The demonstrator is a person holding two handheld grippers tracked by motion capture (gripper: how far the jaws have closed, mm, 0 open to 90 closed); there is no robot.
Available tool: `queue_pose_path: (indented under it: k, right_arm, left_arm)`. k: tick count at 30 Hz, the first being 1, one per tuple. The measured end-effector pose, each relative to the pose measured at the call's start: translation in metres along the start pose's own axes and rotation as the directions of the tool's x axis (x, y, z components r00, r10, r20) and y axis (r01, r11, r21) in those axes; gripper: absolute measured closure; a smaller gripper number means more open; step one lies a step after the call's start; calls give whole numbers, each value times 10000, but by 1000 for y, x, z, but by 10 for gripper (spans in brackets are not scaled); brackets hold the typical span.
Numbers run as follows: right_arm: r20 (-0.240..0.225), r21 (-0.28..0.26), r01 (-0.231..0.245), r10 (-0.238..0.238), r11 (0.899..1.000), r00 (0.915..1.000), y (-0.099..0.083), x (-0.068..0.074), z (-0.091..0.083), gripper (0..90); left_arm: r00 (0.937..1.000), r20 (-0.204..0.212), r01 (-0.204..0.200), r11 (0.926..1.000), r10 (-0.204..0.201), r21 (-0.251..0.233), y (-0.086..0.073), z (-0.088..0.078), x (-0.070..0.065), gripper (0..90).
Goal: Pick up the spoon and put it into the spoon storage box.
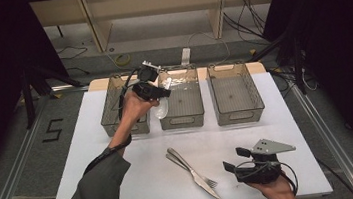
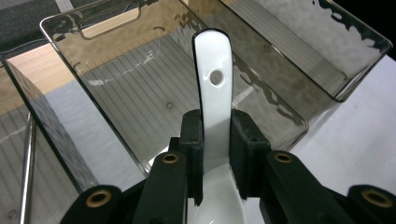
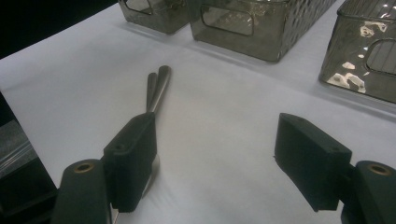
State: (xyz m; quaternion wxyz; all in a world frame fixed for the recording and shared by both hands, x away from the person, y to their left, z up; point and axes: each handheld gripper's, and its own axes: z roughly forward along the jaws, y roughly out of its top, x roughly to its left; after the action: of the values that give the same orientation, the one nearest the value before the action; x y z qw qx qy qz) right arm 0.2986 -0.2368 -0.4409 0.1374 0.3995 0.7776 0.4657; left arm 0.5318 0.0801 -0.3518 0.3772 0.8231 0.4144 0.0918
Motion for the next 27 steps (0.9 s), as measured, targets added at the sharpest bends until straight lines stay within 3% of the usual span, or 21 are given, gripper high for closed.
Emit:
queue_pose_path:
  k: [15, 23, 27]
  right_arm:
    - [-70, -26, -21, 21, 10000, 10000, 0, 1, -1, 305]
    - [-126, -56, -39, 39, 10000, 9999, 0, 0, 0, 305]
    - [-140, -48, -110, 109, 9999, 9998, 0, 0, -1, 305]
  left_arm:
    - [9998, -76, 207, 9996, -209, -205, 11, 19, 1, 759]
    - [9992, -262, 290, 9993, -296, -238, 7, 32, 3, 760]
    - [9972, -4, 747, 9958, -749, -525, 7, 32, 5, 760]
